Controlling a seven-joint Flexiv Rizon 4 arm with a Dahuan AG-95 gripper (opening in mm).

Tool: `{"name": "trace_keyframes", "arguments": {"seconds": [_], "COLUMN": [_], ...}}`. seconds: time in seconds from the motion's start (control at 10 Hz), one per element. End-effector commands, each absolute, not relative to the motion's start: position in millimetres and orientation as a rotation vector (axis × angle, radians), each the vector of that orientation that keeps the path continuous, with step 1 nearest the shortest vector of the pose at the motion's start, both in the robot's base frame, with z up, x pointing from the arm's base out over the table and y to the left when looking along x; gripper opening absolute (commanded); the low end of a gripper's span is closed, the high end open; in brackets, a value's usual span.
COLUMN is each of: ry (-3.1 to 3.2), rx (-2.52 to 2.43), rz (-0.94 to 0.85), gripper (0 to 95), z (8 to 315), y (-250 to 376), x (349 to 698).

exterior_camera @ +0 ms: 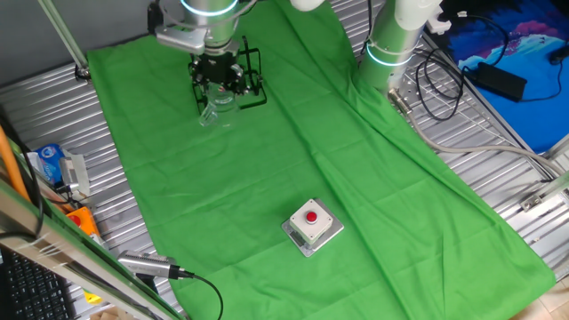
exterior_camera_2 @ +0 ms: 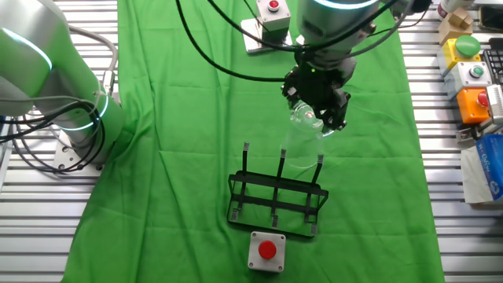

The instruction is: Take the cup off the cup rack

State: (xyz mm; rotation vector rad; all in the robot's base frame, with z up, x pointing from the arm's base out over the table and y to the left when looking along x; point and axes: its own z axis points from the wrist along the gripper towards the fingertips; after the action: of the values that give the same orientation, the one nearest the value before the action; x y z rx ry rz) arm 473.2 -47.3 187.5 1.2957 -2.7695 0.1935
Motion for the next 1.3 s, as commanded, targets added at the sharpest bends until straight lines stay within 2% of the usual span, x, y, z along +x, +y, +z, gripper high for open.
{"name": "trace_keyframes", "arguments": {"seconds": [0.1,1.0,1.3], "ry": [-2.571,-2.556,-2.51], "rx": [1.422,1.423,1.315], "rz": [0.264,0.268,0.39], "gripper": [0.0,0.0,0.0], "z": [188,188,174], "y": [-48,-48,-11], "x": [473,473,496]}}
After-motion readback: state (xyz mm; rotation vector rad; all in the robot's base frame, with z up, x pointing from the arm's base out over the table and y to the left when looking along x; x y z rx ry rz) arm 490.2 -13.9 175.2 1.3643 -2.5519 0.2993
